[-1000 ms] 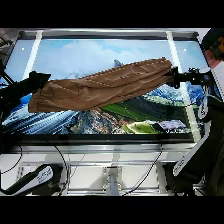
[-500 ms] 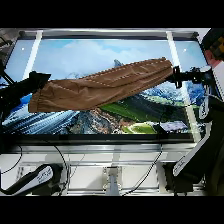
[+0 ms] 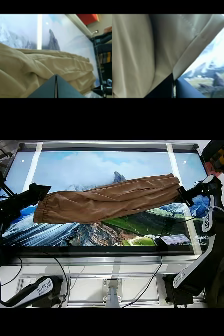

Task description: Fold the clothes and pants, and hang the long-sleeved shirts on hangers.

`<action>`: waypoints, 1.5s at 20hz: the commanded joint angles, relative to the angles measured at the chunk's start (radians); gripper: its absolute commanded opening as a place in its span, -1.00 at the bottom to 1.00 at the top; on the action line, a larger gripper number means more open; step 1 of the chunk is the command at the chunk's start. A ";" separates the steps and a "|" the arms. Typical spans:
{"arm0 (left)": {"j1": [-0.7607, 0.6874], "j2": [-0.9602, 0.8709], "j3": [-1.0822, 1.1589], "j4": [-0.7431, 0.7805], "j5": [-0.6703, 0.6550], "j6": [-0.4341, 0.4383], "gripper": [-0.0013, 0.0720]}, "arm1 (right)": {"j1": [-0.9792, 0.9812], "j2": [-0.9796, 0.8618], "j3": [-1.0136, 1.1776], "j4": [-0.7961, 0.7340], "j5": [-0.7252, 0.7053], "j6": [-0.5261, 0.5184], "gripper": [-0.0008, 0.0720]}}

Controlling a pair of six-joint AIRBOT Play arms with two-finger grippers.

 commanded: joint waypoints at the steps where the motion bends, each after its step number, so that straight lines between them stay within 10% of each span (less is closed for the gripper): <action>1: 0.000 0.001 0.001 0.000 -0.006 0.000 -0.92 | -0.009 0.005 0.000 -0.100 0.108 -0.018 -0.94; 8: 0.000 0.001 0.001 0.000 -0.006 0.000 -0.92 | -0.034 0.005 0.000 -0.263 0.354 0.006 -0.91; 11: 0.000 0.001 0.001 0.000 -0.006 0.000 -0.92 | -0.034 0.006 0.001 -0.258 0.383 0.003 -0.15; 14: 0.000 0.001 0.001 0.000 -0.006 0.000 -0.92 | -0.034 0.013 0.045 -0.185 0.378 -0.055 -0.14; 22: 0.000 0.000 0.001 0.000 -0.006 0.000 -0.92 | -0.041 0.057 0.034 0.311 -0.158 -0.071 -0.02; 30: 0.000 0.000 0.001 -0.004 -0.006 0.000 -0.92 | -0.077 0.051 0.000 0.114 -0.138 0.104 -0.03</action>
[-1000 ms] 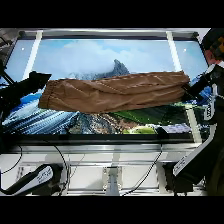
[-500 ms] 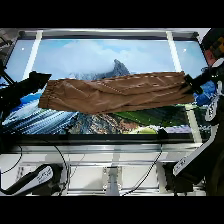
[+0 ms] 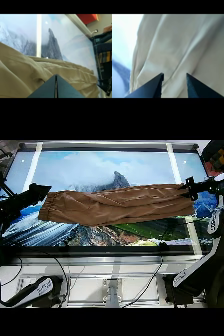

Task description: Fold the clothes and pants, and hang the long-sleeved shirts on hangers.

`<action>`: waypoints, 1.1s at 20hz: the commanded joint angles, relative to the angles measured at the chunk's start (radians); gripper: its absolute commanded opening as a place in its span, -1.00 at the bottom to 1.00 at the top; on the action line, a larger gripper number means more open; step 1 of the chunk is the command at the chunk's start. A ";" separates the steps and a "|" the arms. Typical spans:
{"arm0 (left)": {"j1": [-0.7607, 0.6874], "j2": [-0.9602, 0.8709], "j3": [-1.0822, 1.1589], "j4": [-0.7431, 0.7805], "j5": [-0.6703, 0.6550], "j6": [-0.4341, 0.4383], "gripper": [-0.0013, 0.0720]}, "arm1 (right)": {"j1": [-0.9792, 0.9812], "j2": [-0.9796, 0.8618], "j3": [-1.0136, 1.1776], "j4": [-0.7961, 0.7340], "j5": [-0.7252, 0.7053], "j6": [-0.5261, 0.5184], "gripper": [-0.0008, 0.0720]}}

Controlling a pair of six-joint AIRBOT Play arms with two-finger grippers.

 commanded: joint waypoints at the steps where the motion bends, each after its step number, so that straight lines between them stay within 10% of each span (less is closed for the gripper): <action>1: 0.000 0.000 0.001 -0.012 0.000 0.000 -0.92 | -0.011 -0.004 -0.006 -0.076 0.023 0.063 -0.02; 16: 0.000 0.000 0.001 -0.060 0.000 0.001 -0.92 | -0.008 -0.079 -0.005 -0.046 -0.090 0.051 -0.14; 17: 0.000 0.000 0.001 -0.060 0.000 0.001 -0.92 | -0.005 -0.082 -0.005 -0.046 -0.093 0.051 -0.30; 18: 0.000 0.000 0.001 -0.060 0.000 0.001 -0.92 | -0.003 -0.083 -0.005 -0.045 -0.095 0.051 -0.90; 22: 0.000 0.000 0.001 -0.060 0.001 0.001 -0.92 | -0.002 -0.074 0.068 -0.025 -0.115 -0.039 -0.95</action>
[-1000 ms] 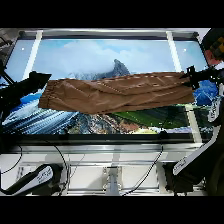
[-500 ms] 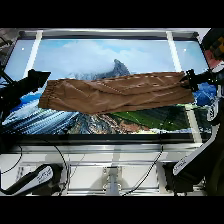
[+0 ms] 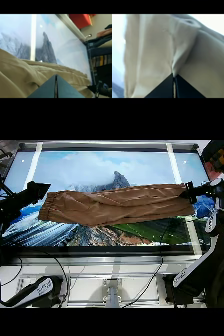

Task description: Fold the clothes and pants, and hang the long-sleeved shirts on hangers.

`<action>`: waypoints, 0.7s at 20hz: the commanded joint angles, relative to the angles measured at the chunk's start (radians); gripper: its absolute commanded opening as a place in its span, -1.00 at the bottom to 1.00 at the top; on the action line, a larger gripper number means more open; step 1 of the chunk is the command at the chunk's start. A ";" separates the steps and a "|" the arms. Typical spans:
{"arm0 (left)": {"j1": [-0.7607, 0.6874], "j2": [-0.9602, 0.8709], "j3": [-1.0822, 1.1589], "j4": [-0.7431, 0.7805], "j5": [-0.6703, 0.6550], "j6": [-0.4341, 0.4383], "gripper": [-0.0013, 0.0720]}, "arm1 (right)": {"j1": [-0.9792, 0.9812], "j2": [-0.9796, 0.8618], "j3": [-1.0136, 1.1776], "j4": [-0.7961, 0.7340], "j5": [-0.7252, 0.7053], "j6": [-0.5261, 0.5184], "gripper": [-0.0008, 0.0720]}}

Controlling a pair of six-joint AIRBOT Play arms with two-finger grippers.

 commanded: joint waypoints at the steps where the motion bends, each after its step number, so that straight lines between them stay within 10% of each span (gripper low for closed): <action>1: 0.000 0.000 0.001 0.000 0.000 0.000 -0.92 | 0.002 0.014 0.055 0.010 -0.029 -0.056 -0.95; 8: 0.000 0.000 0.001 0.000 0.000 0.000 -0.92 | 0.037 0.043 0.046 0.154 -0.364 -0.010 -0.91; 11: 0.000 0.000 0.001 0.000 0.000 0.000 -0.92 | 0.087 0.043 0.046 0.172 -0.600 -0.026 0.14; 14: 0.000 0.000 0.001 0.000 0.000 0.000 -0.92 | 0.109 0.043 0.046 0.150 -0.658 -0.056 0.14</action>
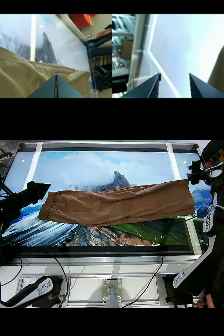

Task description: Fold the clothes and pants, and hang the long-sleeved shirts on hangers.

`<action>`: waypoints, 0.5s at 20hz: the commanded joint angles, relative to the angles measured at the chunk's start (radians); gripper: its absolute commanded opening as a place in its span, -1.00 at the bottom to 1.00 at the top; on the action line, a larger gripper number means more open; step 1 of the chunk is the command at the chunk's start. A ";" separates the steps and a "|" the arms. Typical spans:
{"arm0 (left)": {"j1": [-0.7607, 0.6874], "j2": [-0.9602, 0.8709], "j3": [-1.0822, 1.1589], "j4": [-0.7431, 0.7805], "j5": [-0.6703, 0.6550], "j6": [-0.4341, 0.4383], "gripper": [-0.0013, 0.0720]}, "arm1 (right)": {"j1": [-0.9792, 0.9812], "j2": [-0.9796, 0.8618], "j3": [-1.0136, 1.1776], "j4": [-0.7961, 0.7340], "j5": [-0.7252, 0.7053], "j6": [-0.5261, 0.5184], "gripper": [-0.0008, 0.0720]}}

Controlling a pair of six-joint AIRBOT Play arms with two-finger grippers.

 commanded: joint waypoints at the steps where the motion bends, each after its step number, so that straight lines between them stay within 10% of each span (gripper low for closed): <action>1: 0.000 0.000 0.001 0.000 0.000 0.000 -0.92 | 0.026 0.002 0.000 0.003 -0.128 -0.022 0.14; 6: 0.009 0.000 0.001 0.022 0.087 0.000 -0.92 | -0.013 0.059 0.000 0.006 -0.021 -0.028 0.02; 8: 0.021 -0.005 0.010 0.217 0.116 -0.092 -0.92 | -0.050 0.114 0.000 0.007 0.108 -0.051 -0.91; 10: 0.028 -0.031 0.053 0.547 0.094 -0.320 -0.92 | -0.076 0.171 0.000 0.008 0.253 -0.238 -0.94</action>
